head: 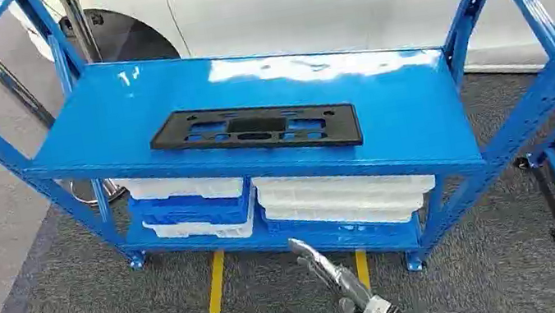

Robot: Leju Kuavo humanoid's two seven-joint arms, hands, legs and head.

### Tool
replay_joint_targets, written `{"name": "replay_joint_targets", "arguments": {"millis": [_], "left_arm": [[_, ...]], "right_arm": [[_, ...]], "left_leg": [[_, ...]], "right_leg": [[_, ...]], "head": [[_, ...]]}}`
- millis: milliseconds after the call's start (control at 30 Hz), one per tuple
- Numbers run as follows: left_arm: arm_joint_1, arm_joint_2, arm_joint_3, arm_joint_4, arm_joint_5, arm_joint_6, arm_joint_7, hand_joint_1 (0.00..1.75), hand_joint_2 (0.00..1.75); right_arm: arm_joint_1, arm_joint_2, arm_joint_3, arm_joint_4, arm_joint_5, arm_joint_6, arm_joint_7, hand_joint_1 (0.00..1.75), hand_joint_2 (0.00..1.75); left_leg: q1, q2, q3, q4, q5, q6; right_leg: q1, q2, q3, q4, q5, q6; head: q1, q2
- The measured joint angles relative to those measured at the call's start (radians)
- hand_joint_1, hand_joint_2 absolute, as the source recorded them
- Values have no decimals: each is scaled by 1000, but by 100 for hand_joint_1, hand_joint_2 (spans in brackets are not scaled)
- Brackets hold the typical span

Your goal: Take the parts from the cabinet and place them on the table.

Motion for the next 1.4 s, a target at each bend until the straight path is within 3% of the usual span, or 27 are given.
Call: {"name": "replay_joint_targets", "arguments": {"millis": [67,133,200,233,267,333,367,400,433,533,600,633,733,767,833,867,900,933,967,1067,1100,1200,1233,1267,1300,1367,1400], "left_arm": [[5,0,1,0,0,1,0,0,0],[3,0,1,0,0,0,-1,0,0],[2,-1,1,0,0,0,-1,0,0],[3,-1,2,0,0,0,-2,0,0],[4,-2,2,0,0,0,-1,0,0],[7,-3,2,0,0,0,-2,0,0],[7,-3,2,0,0,0,-2,0,0],[6,-6,3,5,0,0,-2,0,0],[1,-6,4,5,0,0,-3,0,0],[-3,-6,9,5,0,0,-5,0,0],[-4,-6,11,5,-1,0,-6,0,0],[-4,-6,11,5,-1,0,-6,0,0],[-3,-6,14,5,-2,0,-6,0,0],[-1,-6,14,5,-2,0,-5,0,0],[0,-6,16,5,-2,1,-6,0,0],[0,-6,17,5,-2,1,-6,0,0],[5,-6,18,5,-2,1,-6,0,0],[1,-6,19,5,-2,2,-8,0,0],[-2,-6,19,5,-2,1,-9,0,0],[1,-6,19,5,-2,1,-9,0,0],[1,-6,20,5,-2,0,-10,0,0],[-1,-6,21,5,-2,0,-10,0,0],[0,-5,22,5,-2,0,-10,0,0],[0,-5,24,5,-3,0,-10,0,0],[0,-5,25,5,-4,-1,-9,0,0],[0,-5,26,5,-6,-6,-8,0,0],[1,-5,26,5,-8,-9,-8,0,0]], "right_arm": [[-1,0,0,-1,0,1,-2,0,0],[-5,0,0,-1,0,1,-3,0,0],[-2,0,0,0,0,2,-2,0,0],[-2,0,0,0,0,3,-2,0,0],[-2,0,0,0,0,4,-2,0,0],[-2,0,0,0,1,6,-2,0,0],[-2,0,0,0,0,7,-2,0,0],[1,0,0,2,0,8,-3,0,0],[1,0,2,3,1,8,-1,0,0],[-1,0,1,2,2,8,-2,0,0],[-2,1,0,2,1,8,-2,0,0],[-3,1,0,2,1,10,-2,0,175],[-2,2,0,3,2,9,-2,0,175],[-2,2,0,3,1,10,-2,0,175],[-2,2,0,3,2,10,-2,0,175],[-3,2,0,3,2,10,-2,0,175],[-4,2,0,3,5,9,-1,0,175],[-4,2,0,5,7,7,3,0,175],[-5,2,0,5,8,5,8,0,175],[-8,1,0,6,29,-12,17,0,175],[-9,1,0,6,42,-23,23,0,175],[-14,-2,0,12,100,-64,35,0,175],[-15,-2,0,14,125,-79,40,0,175],[-17,-3,0,19,166,-104,47,0,175],[-21,-3,0,22,196,-122,52,0,175],[-36,-3,3,28,266,-168,64,0,175],[-46,-3,5,31,300,-192,69,0,175]], "left_leg": [[6,-2,46,-17,-10,15],[6,-2,64,-22,-22,24],[6,-5,78,-22,-39,24],[6,-6,92,-22,-50,23],[6,-6,107,-22,-61,21],[6,-6,145,-22,-87,16],[6,-6,155,-23,-102,14],[4,-6,173,-15,-113,9],[2,-10,162,-20,-122,-2],[2,-8,177,-10,-113,-16],[6,-4,121,97,-97,-24],[7,-4,80,157,-113,-29],[12,-4,-35,274,-232,-41],[13,-4,-43,260,-226,-41],[14,-3,-20,137,-113,-40],[14,-3,4,44,-24,-36],[12,-2,5,11,3,-27],[5,-2,1,6,-34,-22],[5,-3,3,7,-1,-15],[15,-1,11,-4,10,1],[14,-1,14,-8,9,5],[13,-1,14,-8,4,15],[13,-1,14,-7,3,15],[13,-1,17,-7,0,15],[13,-2,21,-7,-2,14],[13,-4,33,-6,-10,9],[13,-4,36,-5,-13,5]], "right_leg": [[-5,-1,-4,44,-5,9],[-5,0,-95,178,-35,13],[-4,0,-201,295,-92,15],[-4,0,-235,308,-99,16],[-4,0,-245,283,-79,14],[-3,0,-223,150,23,8],[-1,0,-211,71,110,1],[9,3,-218,51,152,-4],[11,2,-215,48,129,-10],[7,6,-190,36,134,-26],[3,3,-161,17,126,-39],[3,1,-154,14,121,-44],[3,3,-130,13,97,-45],[3,5,-120,13,90,-44],[3,7,-95,13,73,-41],[3,7,-83,13,64,-37],[4,7,-79,15,58,-32],[6,8,-83,17,55,-26],[6,7,-85,17,51,-19],[8,8,-79,16,40,-5],[6,5,-91,47,16,-1],[1,5,-208,271,-85,9],[1,5,-235,315,-93,10],[1,5,-249,326,-76,11],[-1,5,-237,287,-39,11],[-4,4,-154,102,72,6],[-3,5,-124,34,81,2]], "head": [[3,0],[5,0],[5,0],[5,0],[5,0],[5,0],[5,0],[5,0],[5,0],[4,0],[2,0],[3,0],[3,0],[3,0],[2,0],[3,0],[5,0],[3,0],[3,0],[2,0],[5,0],[4,0],[5,0],[5,0],[5,0],[5,0],[5,0]]}}
